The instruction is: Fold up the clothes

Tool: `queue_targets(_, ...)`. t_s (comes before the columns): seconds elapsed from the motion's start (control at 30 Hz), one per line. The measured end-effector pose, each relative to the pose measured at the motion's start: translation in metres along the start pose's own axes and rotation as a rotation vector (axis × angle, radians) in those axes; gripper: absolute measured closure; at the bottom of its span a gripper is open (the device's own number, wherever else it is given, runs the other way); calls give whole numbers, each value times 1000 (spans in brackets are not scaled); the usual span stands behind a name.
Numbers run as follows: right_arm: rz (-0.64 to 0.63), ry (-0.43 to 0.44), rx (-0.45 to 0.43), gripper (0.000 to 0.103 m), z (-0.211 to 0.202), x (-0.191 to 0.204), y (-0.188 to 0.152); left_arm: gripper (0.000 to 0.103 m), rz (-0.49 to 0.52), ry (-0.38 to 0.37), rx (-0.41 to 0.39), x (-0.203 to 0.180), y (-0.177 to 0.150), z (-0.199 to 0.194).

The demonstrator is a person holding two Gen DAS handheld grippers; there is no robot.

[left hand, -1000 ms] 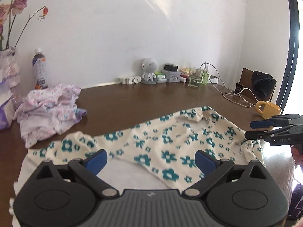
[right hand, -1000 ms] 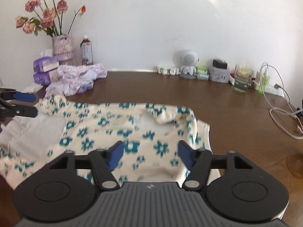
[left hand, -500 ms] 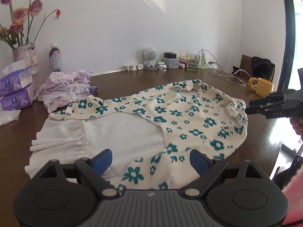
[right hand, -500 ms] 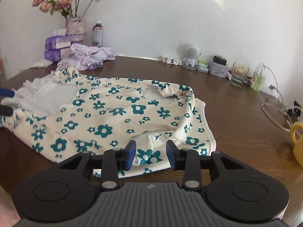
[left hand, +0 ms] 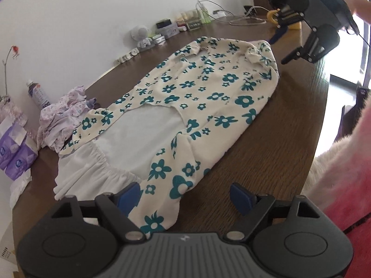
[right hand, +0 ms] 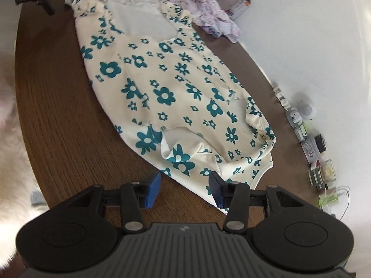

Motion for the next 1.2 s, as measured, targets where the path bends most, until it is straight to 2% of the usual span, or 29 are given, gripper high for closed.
queue_targets(0.03, -30, 14, 3, 58, 2, 1, 1, 32, 28, -5, 18, -2, 2, 1)
queue_targets(0.13, -115, 63, 2, 58, 5, 6, 6, 43, 85, -25, 67, -6, 4, 3)
queue_targets(0.33, -233, 96, 15, 63, 15, 4, 10, 43, 150, -5, 121, -3, 8, 13)
queue_targets(0.47, -287, 150, 55, 90, 24, 1, 14, 47, 187, -14, 153, 5, 14, 19)
queue_targets(0.5, -291, 167, 63, 100, 25, 2, 14, 60, 182, -19, 166, 6, 15, 21)
queue_targets(0.53, -284, 176, 60, 101, 25, 1, 14, 84, 177, -24, 179, 8, 16, 23)
queue_targets(0.57, -275, 183, 56, 101, 25, 1, 14, 94, 166, -31, 180, 10, 15, 23)
queue_targets(0.73, -173, 181, 14, 102, 18, -13, 13, 96, 103, -60, 174, 21, 15, 18)
queue_targets(1.0, -44, 142, -55, 102, 7, -51, 24, 97, -32, -71, 128, 65, 36, 11)
queue_targets(1.2, -47, 124, -49, 102, 31, -75, 37, 97, -103, -65, 113, 105, 52, 28)
Point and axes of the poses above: each gripper's, at about its wrist camera, not at the fingertips, and z roughly the way its jaws point, x to its left, y to its top, the point moved 3 cm from there along z, roughly the way its jaws point
